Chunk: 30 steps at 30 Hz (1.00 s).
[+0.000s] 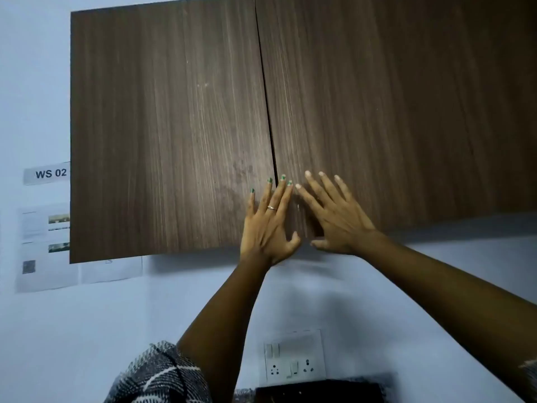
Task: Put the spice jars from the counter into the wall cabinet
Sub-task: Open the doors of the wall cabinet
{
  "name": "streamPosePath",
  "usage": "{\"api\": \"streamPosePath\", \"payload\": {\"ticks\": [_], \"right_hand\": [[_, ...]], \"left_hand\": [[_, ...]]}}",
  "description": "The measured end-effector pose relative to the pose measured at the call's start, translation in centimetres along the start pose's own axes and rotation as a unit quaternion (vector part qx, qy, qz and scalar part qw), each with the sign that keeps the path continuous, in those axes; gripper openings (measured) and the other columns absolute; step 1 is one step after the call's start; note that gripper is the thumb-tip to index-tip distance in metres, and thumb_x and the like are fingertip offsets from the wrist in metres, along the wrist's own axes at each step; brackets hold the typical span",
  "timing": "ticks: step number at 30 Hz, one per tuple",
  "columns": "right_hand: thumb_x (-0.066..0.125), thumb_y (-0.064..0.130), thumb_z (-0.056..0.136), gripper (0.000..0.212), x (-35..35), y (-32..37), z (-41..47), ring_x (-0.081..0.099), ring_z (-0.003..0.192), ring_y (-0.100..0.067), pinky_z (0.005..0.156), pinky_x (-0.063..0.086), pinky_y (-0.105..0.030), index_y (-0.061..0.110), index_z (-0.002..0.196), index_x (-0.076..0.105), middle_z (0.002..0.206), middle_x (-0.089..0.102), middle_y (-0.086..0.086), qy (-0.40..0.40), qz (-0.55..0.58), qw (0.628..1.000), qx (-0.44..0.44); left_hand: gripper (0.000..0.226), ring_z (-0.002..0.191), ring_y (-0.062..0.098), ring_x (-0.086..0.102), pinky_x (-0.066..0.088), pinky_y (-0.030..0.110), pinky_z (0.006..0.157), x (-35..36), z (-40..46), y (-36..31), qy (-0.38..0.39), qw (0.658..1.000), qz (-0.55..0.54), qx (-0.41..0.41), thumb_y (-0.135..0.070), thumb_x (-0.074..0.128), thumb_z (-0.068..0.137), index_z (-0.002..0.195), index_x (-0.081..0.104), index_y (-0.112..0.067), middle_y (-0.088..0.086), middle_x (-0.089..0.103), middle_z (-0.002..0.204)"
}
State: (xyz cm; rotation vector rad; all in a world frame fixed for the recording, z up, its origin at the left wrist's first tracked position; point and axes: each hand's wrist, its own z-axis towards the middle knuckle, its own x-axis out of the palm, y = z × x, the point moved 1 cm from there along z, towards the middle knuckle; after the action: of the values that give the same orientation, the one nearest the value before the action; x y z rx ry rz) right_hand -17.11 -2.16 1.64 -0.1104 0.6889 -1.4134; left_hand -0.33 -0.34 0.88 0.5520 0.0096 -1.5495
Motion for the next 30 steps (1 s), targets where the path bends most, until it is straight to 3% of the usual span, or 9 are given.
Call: {"api": "streamPosePath", "payload": {"ticks": [4,8,11,16,21,30], "right_hand": [[0.067,0.059,0.070,0.127,1.0,1.5,-0.1,-0.016,0.143,-0.039,0.115,-0.007,-0.054,0.017,0.137,-0.033,0.154,-0.025,-0.018,0.034,-0.007,0.999,0.018],[0.074,0.049,0.070,0.131,1.8,2.2,0.7,-0.019,0.141,-0.041,0.109,-0.013,-0.058,0.020,0.135,-0.036,0.152,-0.030,-0.017,0.055,0.007,0.997,0.053],[0.073,0.044,0.072,0.129,2.7,2.7,1.5,-0.023,0.140,-0.040,0.105,-0.010,-0.067,0.026,0.134,-0.038,0.143,-0.042,-0.011,0.055,0.035,0.996,0.061],[0.069,0.039,0.079,0.126,4.2,3.5,2.6,-0.026,0.139,-0.040,0.101,0.008,-0.077,0.035,0.124,-0.048,0.137,-0.050,-0.003,0.054,0.087,0.990,0.092],[0.065,0.036,0.083,0.120,5.5,3.8,3.0,-0.023,0.139,-0.043,0.100,0.013,-0.078,0.032,0.125,-0.047,0.141,-0.044,-0.007,0.059,0.081,0.990,0.102],[0.067,0.030,0.081,0.125,5.7,4.6,2.8,-0.032,0.132,-0.046,0.097,0.006,-0.079,0.029,0.125,-0.050,0.144,-0.042,-0.012,0.055,0.084,0.987,0.124]], "left_hand": [[0.104,0.147,0.028,-0.014,0.005,0.054,0.118,1.7,-0.6,-0.4,0.089,0.996,0.020,-0.015,-0.053,0.053,0.081,0.149,-0.018,-0.016,0.006,-0.021,0.158],[0.111,0.146,0.035,-0.011,0.011,0.058,0.115,2.9,-0.3,-0.5,0.112,0.991,0.007,-0.078,-0.051,0.060,0.084,0.146,-0.025,-0.017,0.009,-0.024,0.157],[0.113,0.145,0.037,-0.015,0.008,0.060,0.114,3.8,0.0,-0.5,0.122,0.987,0.013,-0.104,-0.055,0.061,0.082,0.147,-0.024,-0.018,0.014,-0.027,0.155],[0.110,0.144,0.037,-0.019,0.007,0.061,0.114,5.1,0.3,-0.5,0.111,0.986,0.023,-0.119,-0.058,0.055,0.085,0.143,-0.028,-0.017,0.017,-0.026,0.155],[0.103,0.145,0.038,-0.015,0.010,0.062,0.113,6.0,0.5,-0.7,0.084,0.987,0.032,-0.131,-0.060,0.047,0.088,0.138,-0.031,-0.015,0.019,-0.022,0.156],[0.103,0.145,0.037,-0.015,0.011,0.061,0.113,6.1,0.1,-0.9,0.078,0.988,0.022,-0.133,-0.061,0.046,0.088,0.138,-0.031,-0.016,0.018,-0.023,0.156]]}}
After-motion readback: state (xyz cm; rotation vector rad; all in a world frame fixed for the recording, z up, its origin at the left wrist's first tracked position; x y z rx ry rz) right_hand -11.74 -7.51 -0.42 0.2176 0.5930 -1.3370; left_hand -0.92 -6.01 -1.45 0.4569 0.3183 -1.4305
